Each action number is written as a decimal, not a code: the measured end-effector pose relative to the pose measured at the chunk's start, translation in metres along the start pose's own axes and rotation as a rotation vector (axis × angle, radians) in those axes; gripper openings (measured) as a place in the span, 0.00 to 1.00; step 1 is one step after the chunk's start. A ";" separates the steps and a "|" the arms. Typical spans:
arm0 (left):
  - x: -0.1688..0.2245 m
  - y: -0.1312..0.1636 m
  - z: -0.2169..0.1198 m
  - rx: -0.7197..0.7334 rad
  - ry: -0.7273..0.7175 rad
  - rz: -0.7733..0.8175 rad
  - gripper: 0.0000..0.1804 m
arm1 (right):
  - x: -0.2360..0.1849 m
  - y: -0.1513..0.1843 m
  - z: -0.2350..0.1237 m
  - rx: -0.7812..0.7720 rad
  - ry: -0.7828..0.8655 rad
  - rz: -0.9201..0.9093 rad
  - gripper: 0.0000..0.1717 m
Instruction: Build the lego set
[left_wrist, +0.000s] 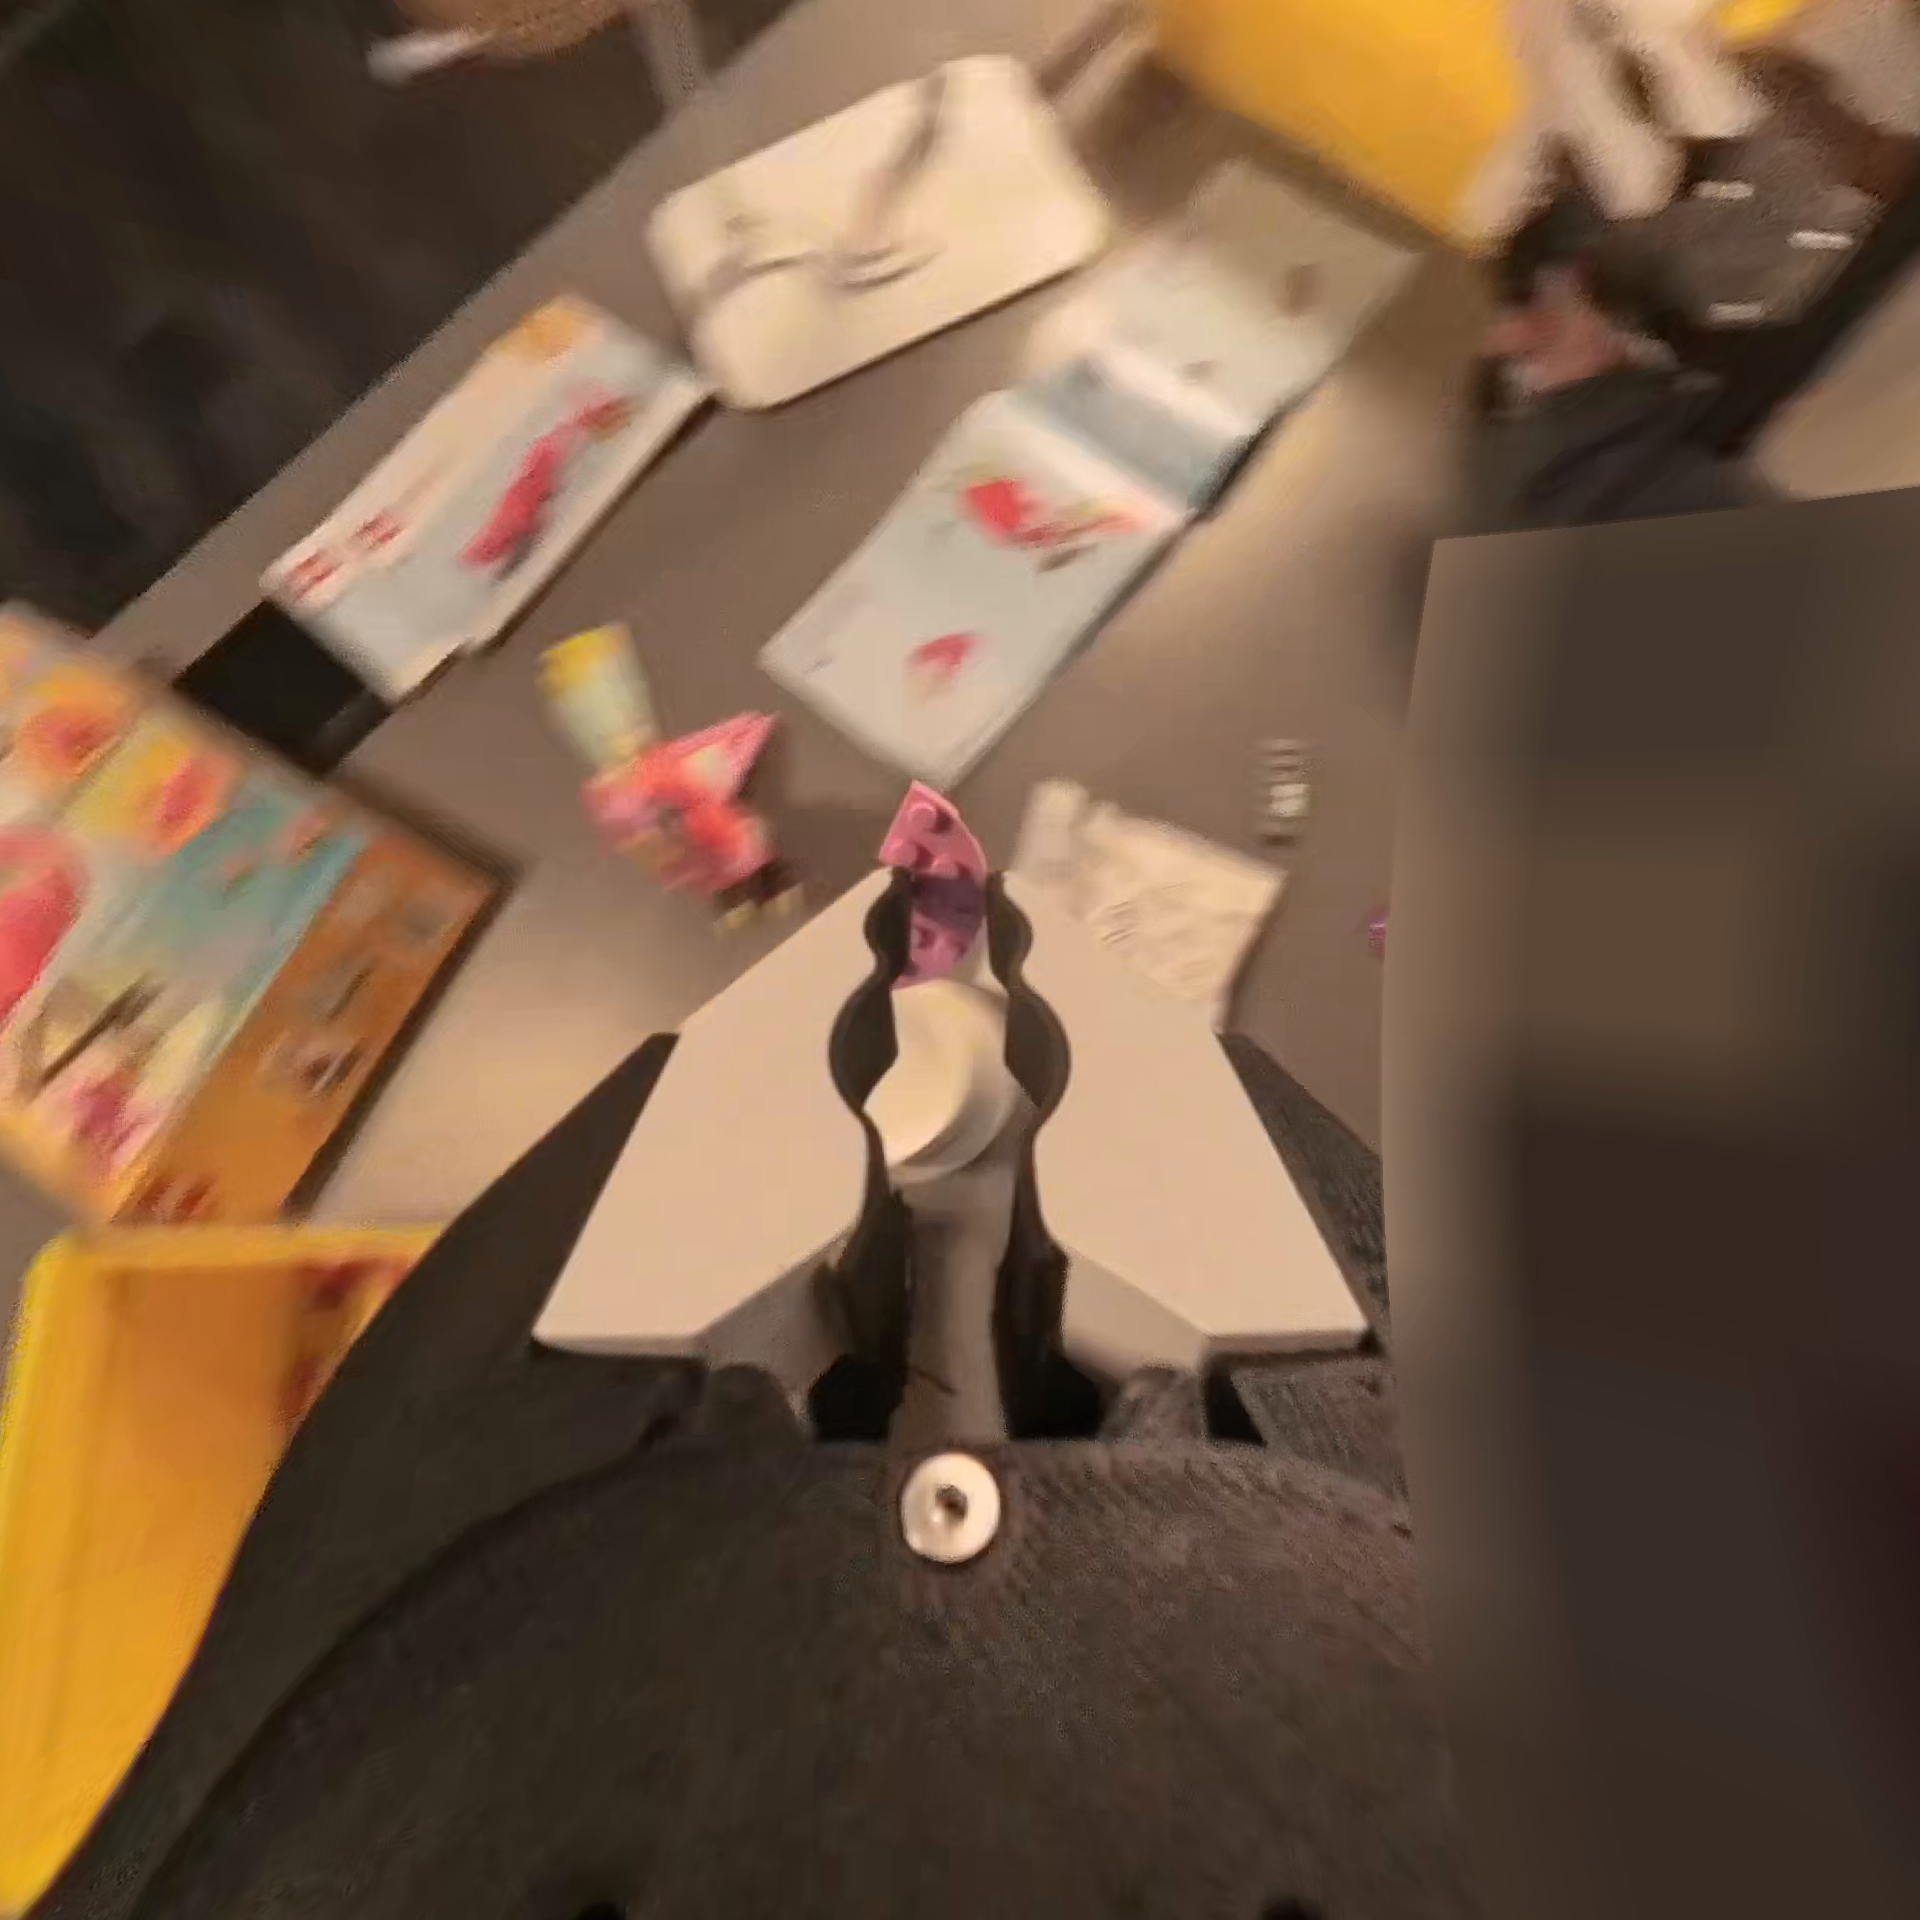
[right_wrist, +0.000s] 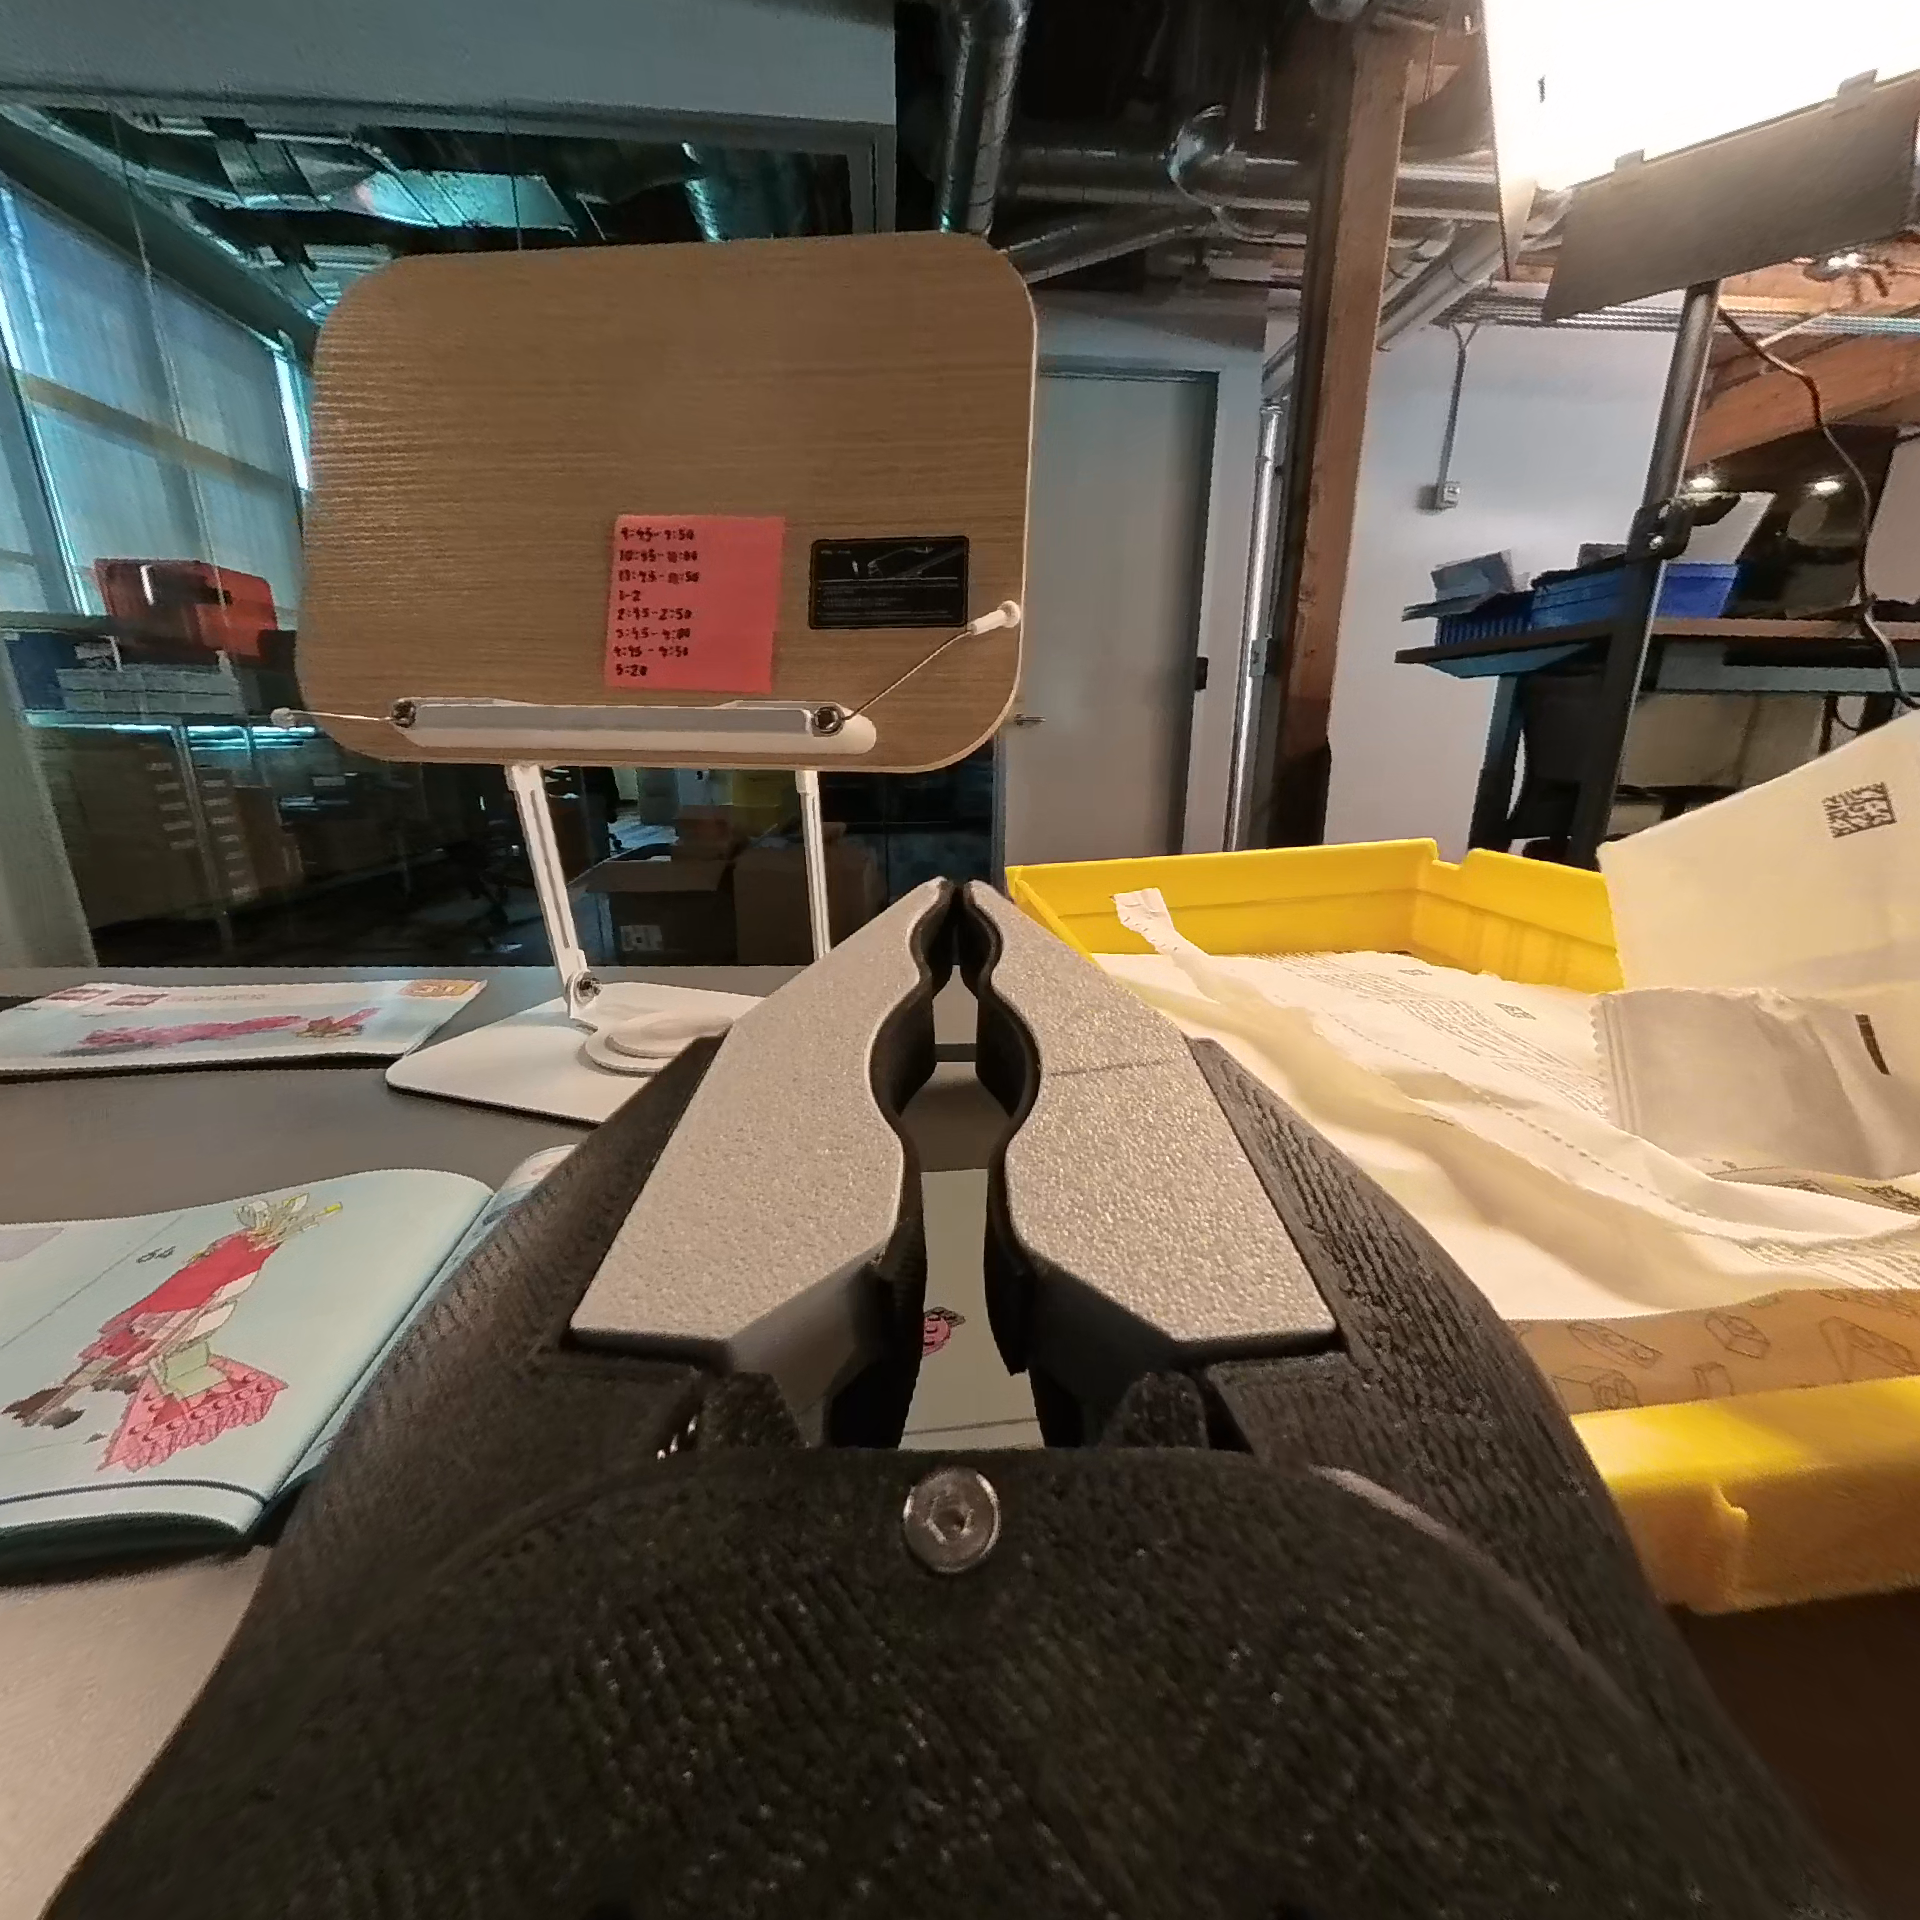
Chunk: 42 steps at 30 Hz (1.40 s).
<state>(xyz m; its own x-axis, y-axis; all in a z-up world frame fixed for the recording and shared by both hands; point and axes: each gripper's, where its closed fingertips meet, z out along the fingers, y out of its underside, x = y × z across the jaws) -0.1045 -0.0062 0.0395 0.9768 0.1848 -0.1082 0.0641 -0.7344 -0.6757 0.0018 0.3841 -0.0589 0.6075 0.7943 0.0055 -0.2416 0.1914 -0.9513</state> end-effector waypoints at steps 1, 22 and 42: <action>0.030 -0.009 0.016 -0.005 0.072 0.053 0.07 | 0.002 0.000 0.000 0.001 0.004 0.007 0.00; 0.188 0.028 0.268 -0.638 0.358 0.272 0.11 | -0.007 -0.003 -0.001 0.004 -0.019 -0.131 0.00; 0.139 0.065 0.197 0.125 0.412 0.158 0.32 | -0.009 -0.005 -0.004 0.012 -0.031 -0.091 0.00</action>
<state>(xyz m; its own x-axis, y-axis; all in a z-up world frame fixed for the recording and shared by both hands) -0.0044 0.1007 -0.1633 0.9741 -0.2167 0.0647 -0.0928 -0.6439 -0.7595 0.0005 0.3734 -0.0552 0.6034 0.7910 0.1011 -0.1956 0.2697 -0.9429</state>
